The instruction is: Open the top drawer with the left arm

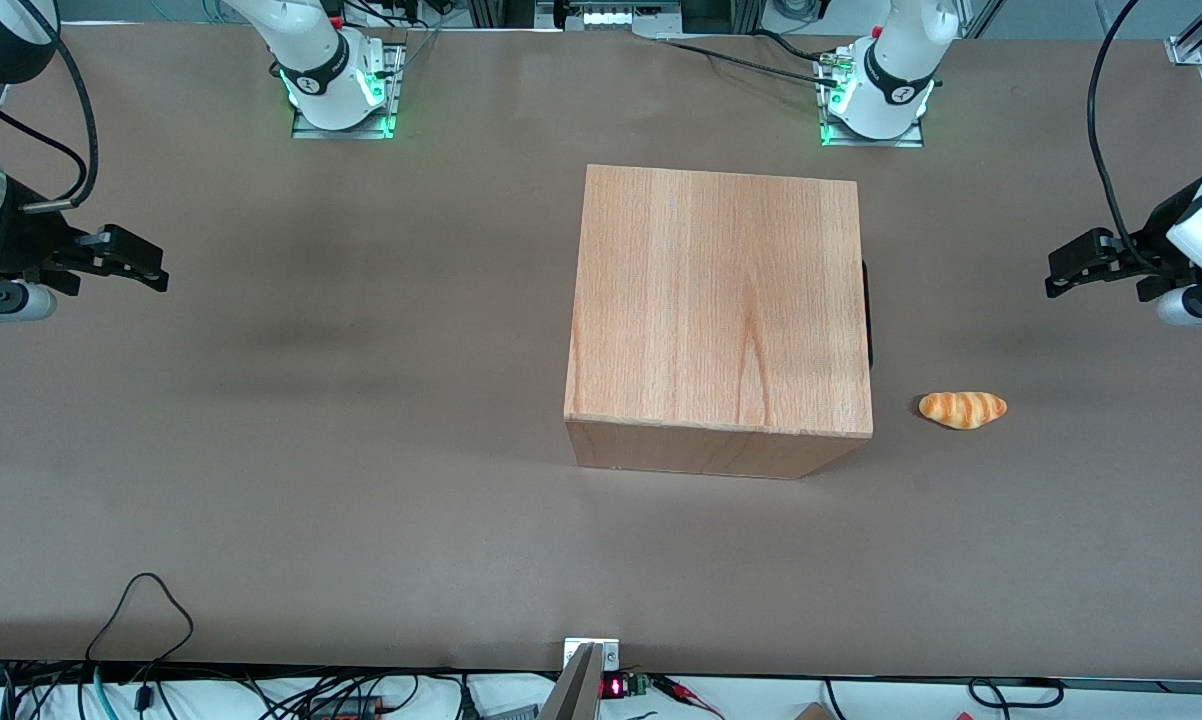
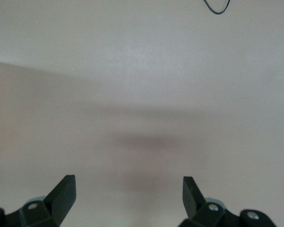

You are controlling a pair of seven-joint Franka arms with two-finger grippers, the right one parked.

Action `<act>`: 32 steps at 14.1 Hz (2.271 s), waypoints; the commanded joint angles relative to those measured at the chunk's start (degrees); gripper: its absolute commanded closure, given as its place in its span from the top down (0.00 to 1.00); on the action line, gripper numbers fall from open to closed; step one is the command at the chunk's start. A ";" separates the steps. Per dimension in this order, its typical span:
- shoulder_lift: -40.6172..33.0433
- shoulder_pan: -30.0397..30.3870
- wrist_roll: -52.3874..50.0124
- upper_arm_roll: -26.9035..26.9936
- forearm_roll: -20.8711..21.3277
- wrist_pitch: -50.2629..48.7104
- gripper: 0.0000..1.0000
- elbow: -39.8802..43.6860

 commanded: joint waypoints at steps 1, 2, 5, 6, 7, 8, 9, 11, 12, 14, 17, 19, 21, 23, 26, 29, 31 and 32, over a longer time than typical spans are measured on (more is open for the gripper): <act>-1.25 0.44 0.44 -0.15 -0.32 -0.07 1.00 -1.17; -1.16 0.44 -0.26 -0.15 -0.32 -0.07 1.00 -1.17; -0.38 0.44 -0.44 -0.15 -0.41 -0.07 1.00 -1.17; -0.11 0.62 -0.53 -0.15 -0.49 -0.07 1.00 -1.17; 0.59 0.45 -0.88 -0.15 -0.76 -0.07 1.00 -1.08; 1.21 0.01 -0.97 -0.24 -0.76 -0.07 1.00 -1.17; 1.47 -0.34 -0.79 -0.33 -0.76 -0.15 1.00 -1.17; 4.01 -1.57 -0.62 -0.33 -1.28 -0.59 1.00 -1.17; 6.20 -1.75 -0.44 -0.33 -2.24 -1.29 1.00 -1.17; 9.64 -1.75 -0.44 -0.33 -5.49 -1.82 1.00 -1.17; 12.98 -1.84 -0.44 -0.33 -8.30 -1.82 1.00 -1.17; 14.57 -1.40 -0.44 -0.33 -11.56 -2.17 1.00 -1.17; 15.19 -1.66 -0.44 -0.33 -12.53 -2.18 1.00 -1.17; 15.63 -1.93 -0.44 -0.33 -13.58 -2.53 1.00 -1.17; 15.63 -2.02 -0.35 -0.42 -16.14 -4.28 1.00 -1.17; 16.15 -3.25 -0.35 -0.33 -16.23 -5.08 1.00 -1.17; 16.94 -3.86 -0.44 -0.42 -16.31 -5.08 1.00 -1.26; 17.38 -4.30 -0.61 -0.68 -16.32 -5.08 1.00 -1.17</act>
